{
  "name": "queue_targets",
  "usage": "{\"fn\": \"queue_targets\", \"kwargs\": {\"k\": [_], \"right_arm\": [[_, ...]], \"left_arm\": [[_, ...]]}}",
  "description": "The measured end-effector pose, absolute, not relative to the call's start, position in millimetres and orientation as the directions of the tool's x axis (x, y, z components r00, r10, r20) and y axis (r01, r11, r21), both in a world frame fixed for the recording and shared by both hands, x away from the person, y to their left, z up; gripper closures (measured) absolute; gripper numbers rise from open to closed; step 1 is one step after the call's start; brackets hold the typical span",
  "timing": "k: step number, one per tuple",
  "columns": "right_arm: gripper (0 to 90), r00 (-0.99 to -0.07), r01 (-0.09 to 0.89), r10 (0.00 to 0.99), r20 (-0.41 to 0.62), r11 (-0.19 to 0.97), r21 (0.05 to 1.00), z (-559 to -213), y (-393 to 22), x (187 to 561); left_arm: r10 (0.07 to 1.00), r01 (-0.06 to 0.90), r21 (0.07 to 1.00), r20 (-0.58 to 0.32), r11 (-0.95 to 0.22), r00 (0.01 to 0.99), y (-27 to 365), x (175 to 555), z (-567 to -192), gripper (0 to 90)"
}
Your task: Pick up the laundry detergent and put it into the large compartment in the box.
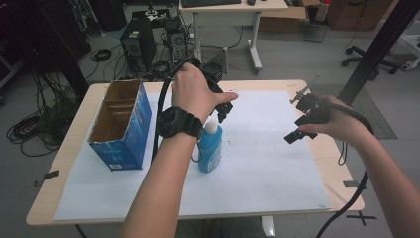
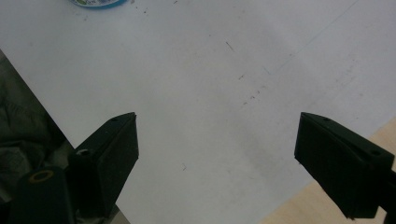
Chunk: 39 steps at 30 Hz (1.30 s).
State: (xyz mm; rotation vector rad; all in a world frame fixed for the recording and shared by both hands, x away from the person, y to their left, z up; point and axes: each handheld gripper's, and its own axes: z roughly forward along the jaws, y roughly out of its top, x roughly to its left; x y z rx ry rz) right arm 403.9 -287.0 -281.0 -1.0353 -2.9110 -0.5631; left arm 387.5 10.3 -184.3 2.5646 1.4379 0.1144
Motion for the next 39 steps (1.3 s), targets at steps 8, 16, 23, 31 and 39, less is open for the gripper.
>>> {"fn": "queue_targets", "kwargs": {"k": [8, 16, 23, 31, 39], "right_arm": [[13.9, -0.781, 0.614, 0.613, 0.119, 0.718, 0.329, -283, -287, 404], [13.9, -0.781, 0.615, 0.614, 0.119, 0.719, 0.324, -284, -286, 404], [13.9, -0.781, 0.615, 0.612, 0.124, 0.719, 0.323, -287, -285, 404], [13.9, -0.781, 0.615, 0.611, 0.127, 0.72, 0.321, -290, -286, 404], [13.9, -0.778, 0.62, 0.616, 0.128, 0.718, 0.317, -292, -288, 404]], "left_arm": [[0.854, 0.839, 0.206, -0.033, -0.503, 0.52, 12, 389, -187, 12.9], [0.856, 0.843, 0.199, -0.038, -0.5, 0.516, 10, 390, -196, 13.0], [0.854, 0.844, 0.177, -0.027, -0.507, 0.519, 6, 391, -207, 13.0], [0.849, 0.841, 0.153, -0.014, -0.52, 0.528, -1, 392, -220, 13.0], [0.848, 0.842, 0.136, -0.015, -0.523, 0.529, -6, 394, -230, 13.0]]}}
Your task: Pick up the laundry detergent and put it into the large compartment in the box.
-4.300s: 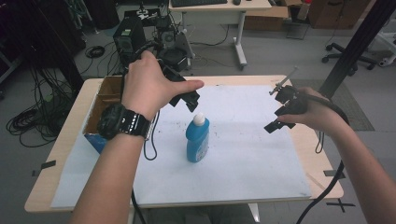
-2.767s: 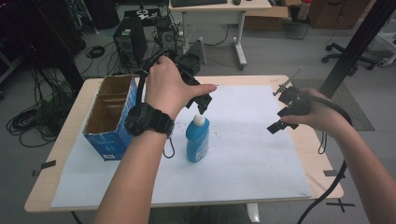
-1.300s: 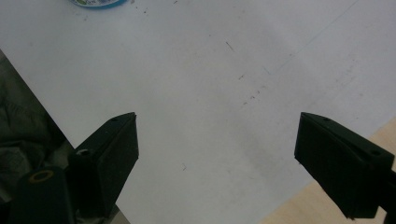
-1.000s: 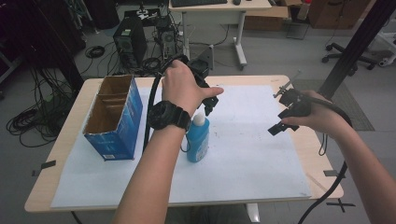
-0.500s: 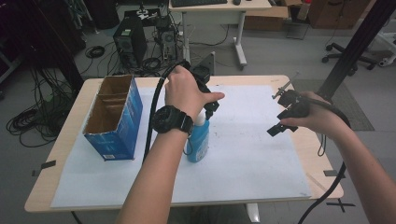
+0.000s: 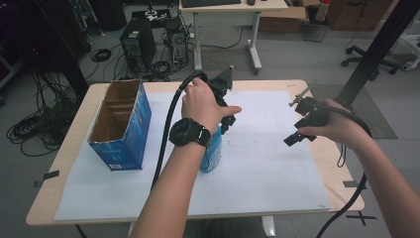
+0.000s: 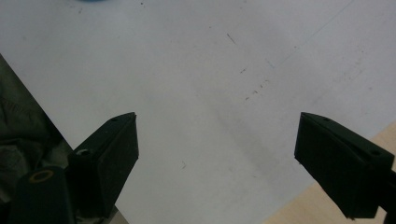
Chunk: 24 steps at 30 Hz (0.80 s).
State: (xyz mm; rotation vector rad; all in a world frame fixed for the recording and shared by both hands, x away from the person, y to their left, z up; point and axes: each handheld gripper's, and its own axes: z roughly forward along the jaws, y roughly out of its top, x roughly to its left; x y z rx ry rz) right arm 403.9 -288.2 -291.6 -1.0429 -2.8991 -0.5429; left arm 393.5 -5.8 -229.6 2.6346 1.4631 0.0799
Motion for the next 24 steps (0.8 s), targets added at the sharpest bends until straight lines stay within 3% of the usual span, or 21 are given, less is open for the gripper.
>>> {"fn": "queue_targets", "kwargs": {"k": [24], "right_arm": [[13.8, -0.777, 0.622, 0.615, 0.133, 0.718, 0.311, -298, -289, 406]], "left_arm": [[0.848, 0.843, 0.121, -0.02, -0.524, 0.529, -6, 398, -245, 12.9]]}}
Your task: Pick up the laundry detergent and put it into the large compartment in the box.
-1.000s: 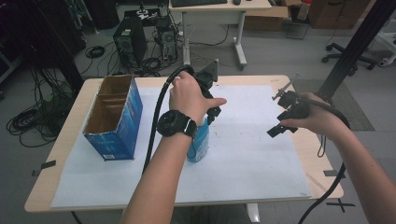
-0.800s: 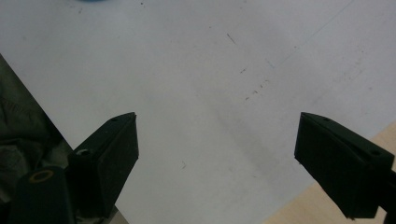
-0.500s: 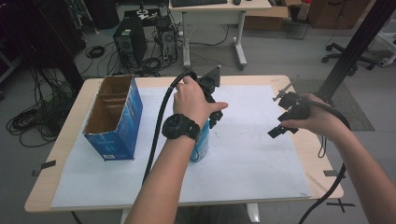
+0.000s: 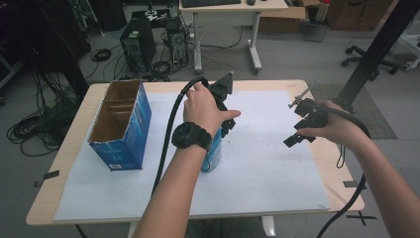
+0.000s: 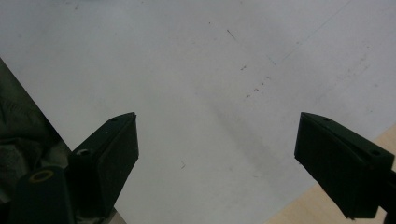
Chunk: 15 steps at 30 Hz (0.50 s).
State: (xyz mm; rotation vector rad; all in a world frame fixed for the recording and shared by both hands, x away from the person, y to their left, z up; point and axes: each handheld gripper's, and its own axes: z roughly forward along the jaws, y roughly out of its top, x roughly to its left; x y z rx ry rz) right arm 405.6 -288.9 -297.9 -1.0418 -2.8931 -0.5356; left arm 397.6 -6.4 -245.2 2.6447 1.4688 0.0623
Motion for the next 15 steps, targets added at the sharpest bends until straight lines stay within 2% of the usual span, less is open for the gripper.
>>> {"fn": "queue_targets", "kwargs": {"k": [15], "right_arm": [[13.8, -0.775, 0.626, 0.616, 0.141, 0.717, 0.305, -304, -288, 407]], "left_arm": [[0.842, 0.84, 0.094, -0.032, -0.535, 0.539, -10, 401, -270, 13.4]]}}
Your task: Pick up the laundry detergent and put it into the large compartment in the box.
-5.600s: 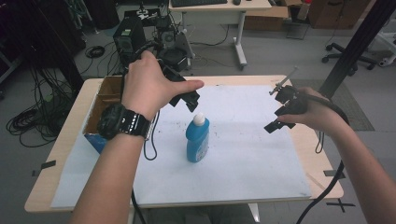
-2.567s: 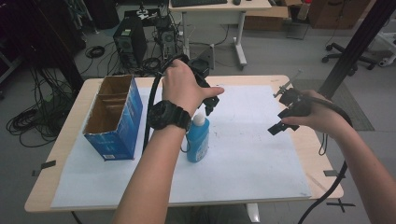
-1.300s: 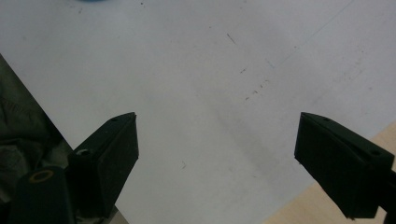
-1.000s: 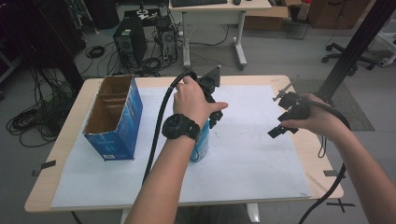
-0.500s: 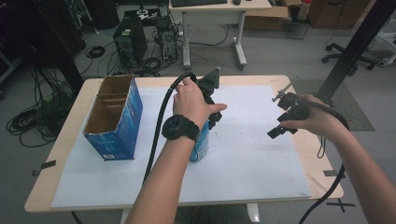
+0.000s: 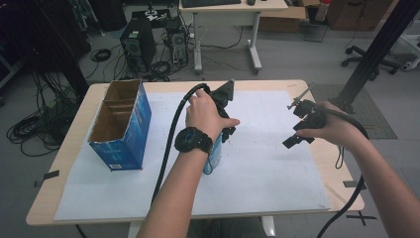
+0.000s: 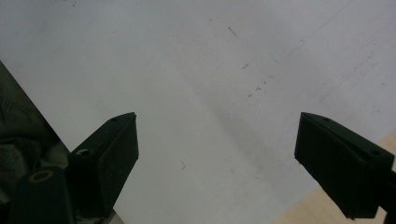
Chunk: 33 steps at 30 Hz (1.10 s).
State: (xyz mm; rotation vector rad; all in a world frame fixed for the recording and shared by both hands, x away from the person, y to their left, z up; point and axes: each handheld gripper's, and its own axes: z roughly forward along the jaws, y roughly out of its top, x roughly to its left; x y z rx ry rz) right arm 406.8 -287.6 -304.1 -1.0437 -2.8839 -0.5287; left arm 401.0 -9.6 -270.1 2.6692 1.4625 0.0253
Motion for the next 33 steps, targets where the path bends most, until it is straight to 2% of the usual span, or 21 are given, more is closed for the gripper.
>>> {"fn": "queue_targets", "kwargs": {"k": [12, 33], "right_arm": [[13.8, -0.775, 0.626, 0.616, 0.141, 0.719, 0.302, -305, -288, 408], [13.8, -0.779, 0.622, 0.61, 0.143, 0.724, 0.297, -308, -286, 408]], "left_arm": [[0.84, 0.839, 0.077, -0.027, -0.539, 0.542, -12, 402, -286, 15.0], [0.85, 0.849, 0.077, -0.026, -0.523, 0.526, -11, 403, -295, 34.3]]}}
